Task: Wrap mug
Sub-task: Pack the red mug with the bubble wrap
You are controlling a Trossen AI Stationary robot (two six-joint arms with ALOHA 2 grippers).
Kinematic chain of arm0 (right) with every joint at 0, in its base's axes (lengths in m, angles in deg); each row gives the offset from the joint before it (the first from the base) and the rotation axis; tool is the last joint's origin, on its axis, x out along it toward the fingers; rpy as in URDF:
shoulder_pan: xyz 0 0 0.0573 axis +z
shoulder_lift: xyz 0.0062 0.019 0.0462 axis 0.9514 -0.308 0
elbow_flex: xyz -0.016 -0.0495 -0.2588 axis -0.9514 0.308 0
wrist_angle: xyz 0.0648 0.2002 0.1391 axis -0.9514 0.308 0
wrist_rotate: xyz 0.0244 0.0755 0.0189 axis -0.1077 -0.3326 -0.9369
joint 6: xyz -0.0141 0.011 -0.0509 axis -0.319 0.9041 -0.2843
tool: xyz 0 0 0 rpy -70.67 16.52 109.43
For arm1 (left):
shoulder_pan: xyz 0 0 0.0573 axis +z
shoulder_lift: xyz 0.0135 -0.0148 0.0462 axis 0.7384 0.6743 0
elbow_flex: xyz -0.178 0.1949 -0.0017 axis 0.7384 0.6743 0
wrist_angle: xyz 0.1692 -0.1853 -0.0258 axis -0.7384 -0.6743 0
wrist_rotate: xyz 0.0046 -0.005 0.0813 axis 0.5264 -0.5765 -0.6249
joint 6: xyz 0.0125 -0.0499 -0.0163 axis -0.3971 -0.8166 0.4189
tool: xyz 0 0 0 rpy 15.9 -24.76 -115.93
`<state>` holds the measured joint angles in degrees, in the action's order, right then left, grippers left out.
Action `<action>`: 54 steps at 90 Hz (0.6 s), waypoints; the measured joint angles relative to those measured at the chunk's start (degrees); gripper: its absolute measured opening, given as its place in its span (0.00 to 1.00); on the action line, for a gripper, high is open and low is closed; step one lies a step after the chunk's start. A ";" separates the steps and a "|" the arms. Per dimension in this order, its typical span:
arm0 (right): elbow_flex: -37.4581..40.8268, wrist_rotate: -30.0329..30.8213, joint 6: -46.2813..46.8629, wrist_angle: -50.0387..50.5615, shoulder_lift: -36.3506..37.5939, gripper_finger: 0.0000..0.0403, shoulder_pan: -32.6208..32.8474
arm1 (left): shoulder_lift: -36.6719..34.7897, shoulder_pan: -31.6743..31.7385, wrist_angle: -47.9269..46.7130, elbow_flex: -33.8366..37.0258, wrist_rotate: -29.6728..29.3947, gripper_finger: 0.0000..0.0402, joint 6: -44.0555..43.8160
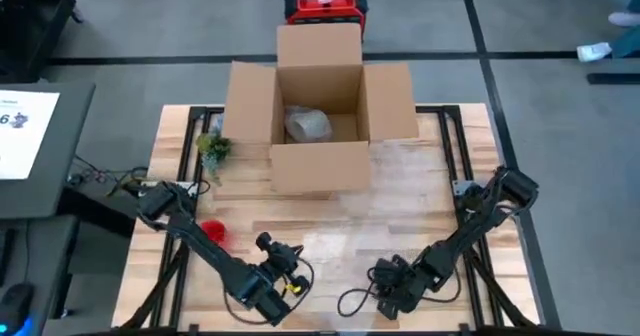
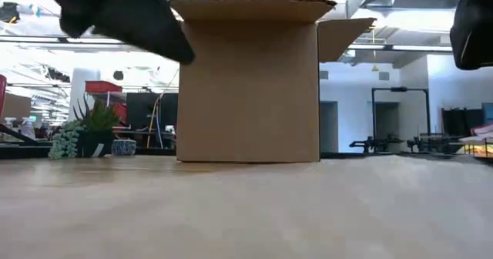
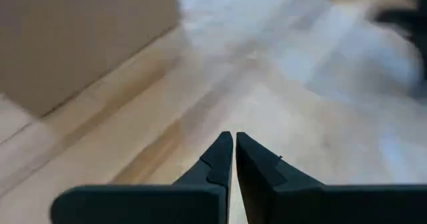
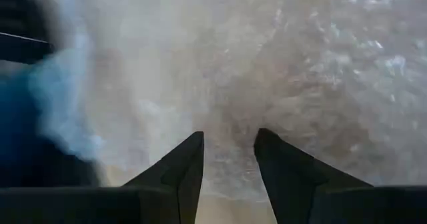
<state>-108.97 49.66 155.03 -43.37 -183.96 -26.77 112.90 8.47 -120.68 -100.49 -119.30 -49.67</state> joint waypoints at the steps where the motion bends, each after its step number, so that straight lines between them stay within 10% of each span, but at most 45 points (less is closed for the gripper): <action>1: -0.04 0.15 -0.22 -1.25 -0.42 0.33 -0.07 | -0.02 0.32 -0.21 -0.01 -0.37 0.00 -0.22; 36: -8.65 1.56 -20.74 -17.92 -4.28 0.33 -6.51 | -11.29 3.88 5.75 -0.02 2.68 0.00 19.10; 54: -8.39 6.18 -24.86 12.76 10.04 0.33 -4.82 | -11.31 1.07 8.72 1.29 17.33 0.00 21.72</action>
<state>-117.35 55.84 130.17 -30.61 -173.91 -31.60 101.59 9.54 -111.96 -99.20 -101.97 -27.95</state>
